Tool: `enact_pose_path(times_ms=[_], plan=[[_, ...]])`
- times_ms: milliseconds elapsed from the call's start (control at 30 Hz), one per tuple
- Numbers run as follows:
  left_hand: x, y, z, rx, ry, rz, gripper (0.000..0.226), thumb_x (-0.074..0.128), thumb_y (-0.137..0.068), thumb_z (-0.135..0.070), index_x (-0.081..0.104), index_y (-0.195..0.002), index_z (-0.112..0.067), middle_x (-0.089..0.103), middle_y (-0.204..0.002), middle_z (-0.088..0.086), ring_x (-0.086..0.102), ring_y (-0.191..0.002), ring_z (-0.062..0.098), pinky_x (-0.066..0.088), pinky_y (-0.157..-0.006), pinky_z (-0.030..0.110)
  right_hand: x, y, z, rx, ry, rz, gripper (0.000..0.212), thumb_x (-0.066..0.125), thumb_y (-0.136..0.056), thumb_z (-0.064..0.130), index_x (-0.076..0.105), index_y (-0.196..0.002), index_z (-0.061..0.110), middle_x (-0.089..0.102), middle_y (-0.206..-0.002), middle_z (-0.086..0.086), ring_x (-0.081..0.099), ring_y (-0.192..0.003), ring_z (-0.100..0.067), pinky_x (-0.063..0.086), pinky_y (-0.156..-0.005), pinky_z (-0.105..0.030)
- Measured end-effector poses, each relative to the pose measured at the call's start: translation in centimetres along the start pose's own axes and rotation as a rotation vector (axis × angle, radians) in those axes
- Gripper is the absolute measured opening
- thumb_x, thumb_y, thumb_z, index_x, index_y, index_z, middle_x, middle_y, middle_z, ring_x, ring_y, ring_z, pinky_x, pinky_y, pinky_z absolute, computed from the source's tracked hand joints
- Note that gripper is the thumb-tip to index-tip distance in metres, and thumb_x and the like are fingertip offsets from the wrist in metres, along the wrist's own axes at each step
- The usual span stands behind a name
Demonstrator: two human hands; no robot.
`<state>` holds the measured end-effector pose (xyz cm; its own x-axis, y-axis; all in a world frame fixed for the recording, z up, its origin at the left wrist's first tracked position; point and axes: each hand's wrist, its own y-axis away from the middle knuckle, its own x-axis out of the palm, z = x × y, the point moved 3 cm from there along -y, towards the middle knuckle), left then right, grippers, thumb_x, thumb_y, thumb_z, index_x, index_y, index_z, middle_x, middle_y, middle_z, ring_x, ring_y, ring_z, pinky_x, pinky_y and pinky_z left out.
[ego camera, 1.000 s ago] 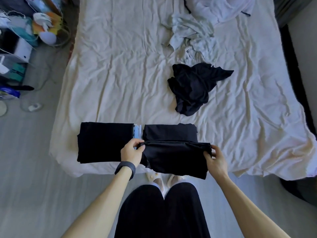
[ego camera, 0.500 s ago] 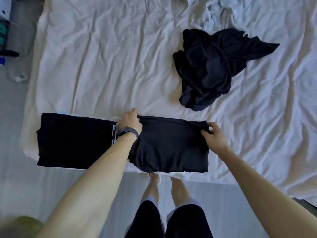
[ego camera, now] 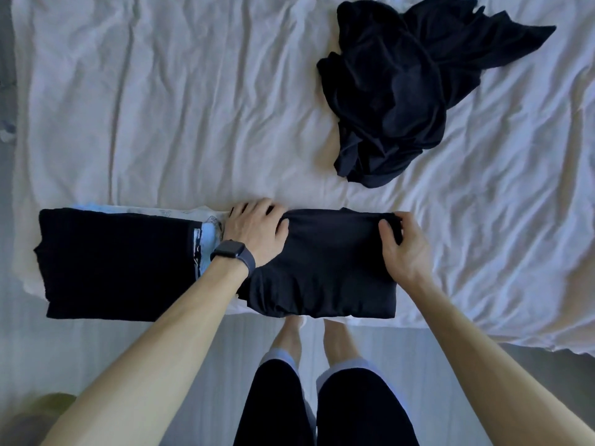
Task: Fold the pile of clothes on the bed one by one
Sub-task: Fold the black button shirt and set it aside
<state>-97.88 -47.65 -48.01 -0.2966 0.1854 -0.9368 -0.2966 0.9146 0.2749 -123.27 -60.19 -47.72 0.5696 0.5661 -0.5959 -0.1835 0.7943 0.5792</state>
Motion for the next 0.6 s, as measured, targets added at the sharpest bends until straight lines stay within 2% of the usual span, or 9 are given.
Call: enact_pose_path(times_ms=[100,167,267,333,400,467,533,600], plan=[[0.2,-0.7,1.5,0.014,-0.051,0.066,0.032,0.060,-0.084,-0.004,0.068,-0.113,-0.016,0.064,-0.102,0.006,0.061,-0.093,0.033,0.042,-0.087,0.041,0.1,0.3,0.1,0.032,-0.074,-0.022,0.021,0.053,-0.103,0.034,0.057,-0.117,0.020,0.064,-0.103,0.009,0.058,-0.097,-0.013,0.040,-0.078,-0.025],[-0.3,-1.3,2.1,-0.008,-0.062,0.135,0.035,0.058,-0.085,-0.002,0.065,-0.117,-0.015,0.061,-0.106,0.006,0.058,-0.098,0.032,0.039,-0.088,0.039,0.1,0.4,0.3,0.069,-0.163,-0.045,0.015,0.054,-0.102,0.036,0.058,-0.112,0.025,0.062,-0.097,0.015,0.060,-0.095,-0.011,0.044,-0.077,-0.020],[-1.2,-1.2,1.4,-0.042,0.031,0.140,0.045,0.057,-0.089,-0.005,0.054,-0.132,-0.014,0.053,-0.128,0.008,0.051,-0.116,0.031,0.044,-0.093,0.043,0.1,0.5,0.3,0.103,-0.188,-0.050,0.020,0.057,-0.099,0.045,0.057,-0.115,0.033,0.062,-0.106,0.015,0.060,-0.102,-0.011,0.045,-0.081,-0.019],[-1.8,0.8,-0.4,-0.111,0.146,-0.009,0.044,0.060,-0.087,-0.009,0.055,-0.130,-0.011,0.052,-0.129,0.010,0.052,-0.115,0.033,0.049,-0.090,0.048,0.0,1.4,-0.3,0.159,-0.254,-0.040,0.040,0.061,-0.095,0.053,0.054,-0.128,0.032,0.061,-0.118,0.013,0.060,-0.109,-0.008,0.048,-0.091,-0.026],[-1.8,4.6,-2.6,-0.263,0.267,-0.212,0.038,0.063,-0.083,-0.011,0.060,-0.121,-0.010,0.055,-0.124,0.012,0.053,-0.111,0.032,0.048,-0.091,0.045,-0.2,4.0,-1.2,0.225,-0.298,-0.076,0.057,0.063,-0.091,0.058,0.050,-0.137,0.027,0.061,-0.123,0.012,0.061,-0.111,-0.008,0.051,-0.095,-0.033],[-1.3,9.1,-4.6,-0.437,0.353,-0.319,0.035,0.067,-0.081,-0.014,0.062,-0.115,-0.010,0.056,-0.121,0.010,0.051,-0.110,0.028,0.043,-0.091,0.041,0.0,7.2,-2.6,0.281,-0.290,-0.144,0.062,0.065,-0.090,0.059,0.049,-0.139,0.023,0.059,-0.127,0.008,0.060,-0.115,-0.012,0.050,-0.100,-0.038],[-0.4,13.1,-5.9,-0.706,0.578,-0.280,0.030,0.070,-0.084,-0.016,0.058,-0.111,-0.010,0.055,-0.114,0.006,0.053,-0.109,0.028,0.046,-0.090,0.043,0.4,10.5,-4.1,0.377,-0.330,-0.198,0.068,0.065,-0.089,0.060,0.047,-0.140,0.020,0.055,-0.133,0.003,0.056,-0.121,-0.016,0.047,-0.101,-0.038],[1.0,15.7,-5.9,-1.125,0.906,-0.149,0.035,0.072,-0.088,-0.027,0.051,-0.112,-0.011,0.053,-0.113,0.004,0.055,-0.109,0.031,0.046,-0.088,0.040,1.2,13.2,-5.1,0.512,-0.420,-0.202,0.072,0.067,-0.088,0.061,0.043,-0.141,0.019,0.052,-0.134,0.002,0.056,-0.119,-0.019,0.045,-0.099,-0.038]])
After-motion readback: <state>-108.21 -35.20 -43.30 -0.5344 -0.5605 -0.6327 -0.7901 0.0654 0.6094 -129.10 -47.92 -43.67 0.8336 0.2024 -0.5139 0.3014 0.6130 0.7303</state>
